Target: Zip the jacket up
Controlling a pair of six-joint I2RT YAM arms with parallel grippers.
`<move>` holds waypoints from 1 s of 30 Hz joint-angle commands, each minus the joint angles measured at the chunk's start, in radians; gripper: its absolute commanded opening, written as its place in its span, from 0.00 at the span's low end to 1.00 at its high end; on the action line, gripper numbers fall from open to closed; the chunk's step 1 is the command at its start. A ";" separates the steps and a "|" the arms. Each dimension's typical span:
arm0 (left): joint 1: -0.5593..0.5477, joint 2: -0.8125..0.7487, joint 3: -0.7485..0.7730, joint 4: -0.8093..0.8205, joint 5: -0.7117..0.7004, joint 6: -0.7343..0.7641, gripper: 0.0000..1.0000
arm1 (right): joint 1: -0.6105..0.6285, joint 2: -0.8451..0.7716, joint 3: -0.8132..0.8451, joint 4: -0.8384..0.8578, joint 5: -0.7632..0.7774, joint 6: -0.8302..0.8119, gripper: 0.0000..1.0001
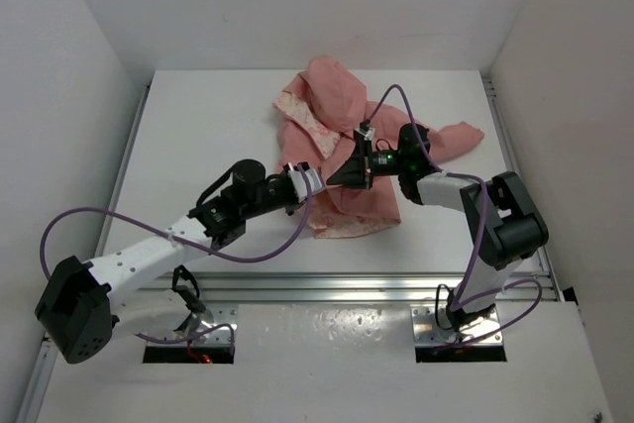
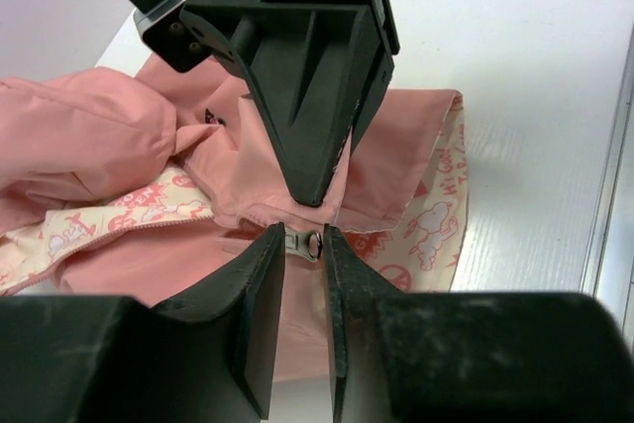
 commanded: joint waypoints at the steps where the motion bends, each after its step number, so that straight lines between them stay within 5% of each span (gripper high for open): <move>1: 0.013 -0.023 0.050 0.017 0.054 -0.007 0.28 | 0.004 0.004 0.006 0.027 -0.031 -0.022 0.00; 8: 0.013 -0.005 0.059 -0.005 0.063 -0.007 0.37 | 0.004 0.000 0.003 0.036 -0.031 -0.020 0.00; 18: 0.022 0.015 0.059 0.014 -0.018 0.002 0.19 | 0.004 0.000 0.005 0.053 -0.040 -0.008 0.00; 27: 0.031 0.015 0.059 0.023 0.000 -0.007 0.17 | 0.003 0.006 0.002 0.079 -0.045 0.013 0.00; 30: 0.045 -0.014 0.036 0.023 0.057 0.004 0.31 | 0.000 0.004 -0.003 0.075 -0.034 0.021 0.00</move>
